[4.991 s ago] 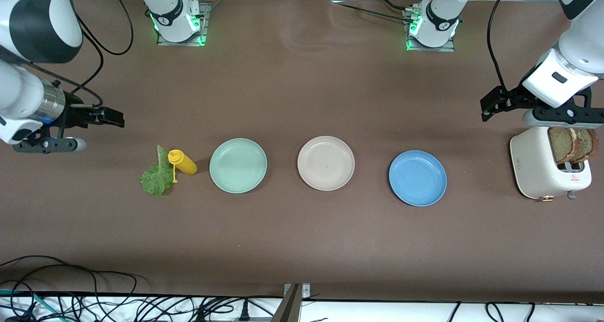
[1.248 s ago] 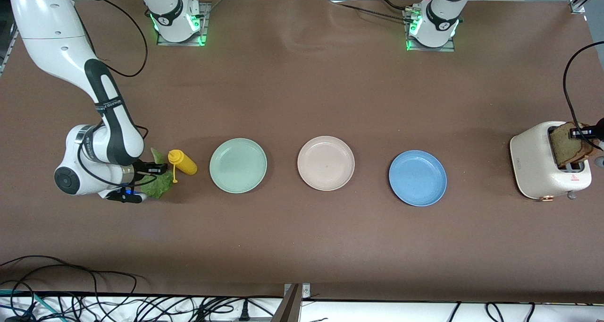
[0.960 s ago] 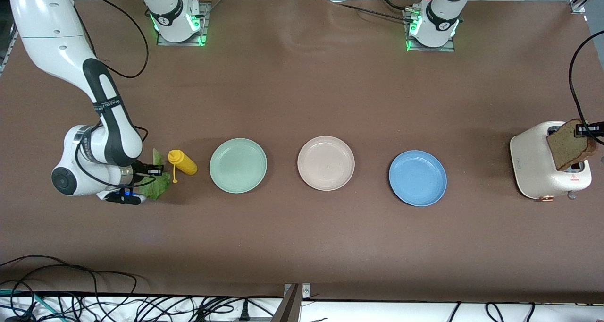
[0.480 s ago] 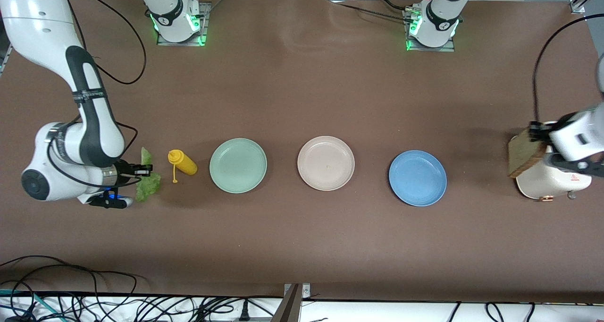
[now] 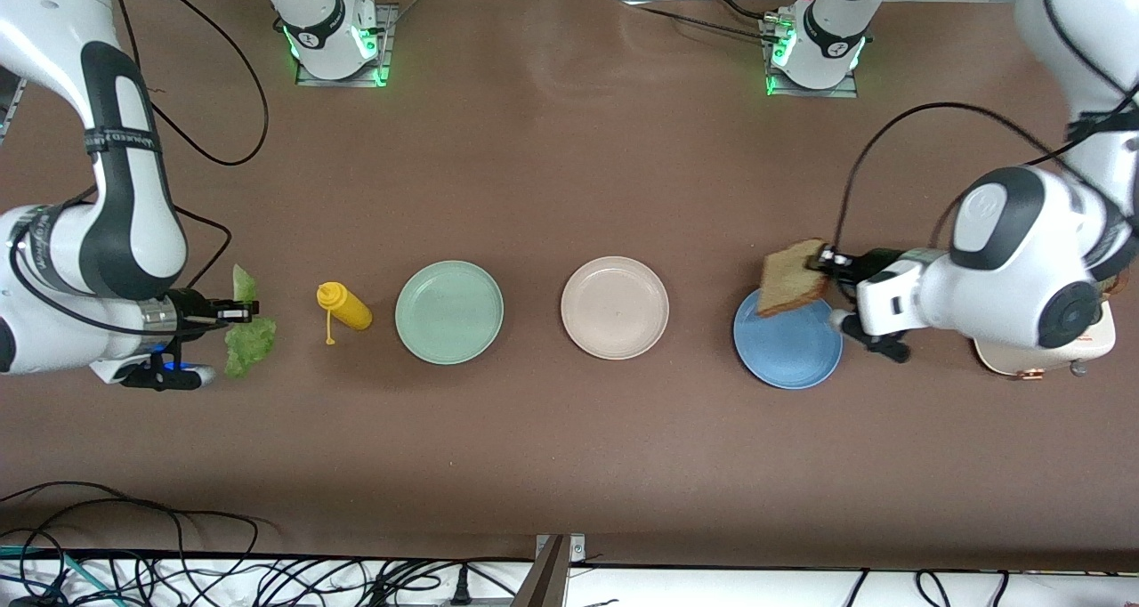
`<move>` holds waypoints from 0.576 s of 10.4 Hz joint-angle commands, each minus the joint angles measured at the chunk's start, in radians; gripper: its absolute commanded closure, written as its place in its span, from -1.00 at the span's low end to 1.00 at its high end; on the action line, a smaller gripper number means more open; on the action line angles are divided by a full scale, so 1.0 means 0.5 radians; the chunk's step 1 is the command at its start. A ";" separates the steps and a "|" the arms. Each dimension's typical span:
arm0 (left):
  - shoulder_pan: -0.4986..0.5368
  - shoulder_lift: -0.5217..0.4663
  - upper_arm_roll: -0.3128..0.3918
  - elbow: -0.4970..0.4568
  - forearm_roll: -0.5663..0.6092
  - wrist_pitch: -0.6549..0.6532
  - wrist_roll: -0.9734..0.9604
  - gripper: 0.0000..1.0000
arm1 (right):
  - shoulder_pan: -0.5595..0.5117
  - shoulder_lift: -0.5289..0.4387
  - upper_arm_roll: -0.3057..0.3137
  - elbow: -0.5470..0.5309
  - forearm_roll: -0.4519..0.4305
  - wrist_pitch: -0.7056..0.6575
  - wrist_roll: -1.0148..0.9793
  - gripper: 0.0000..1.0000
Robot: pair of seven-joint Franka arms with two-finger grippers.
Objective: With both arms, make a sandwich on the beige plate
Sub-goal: 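Carry the bread slice onto the beige plate and release it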
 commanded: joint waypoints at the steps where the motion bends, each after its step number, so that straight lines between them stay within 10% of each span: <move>1: -0.087 0.315 0.006 0.176 -0.412 0.007 0.006 1.00 | 0.044 -0.150 0.021 -0.004 -0.033 -0.123 -0.003 1.00; 6: -0.376 0.610 0.012 0.177 -0.816 0.392 0.049 1.00 | 0.344 -0.331 0.018 0.002 -0.064 -0.166 0.364 1.00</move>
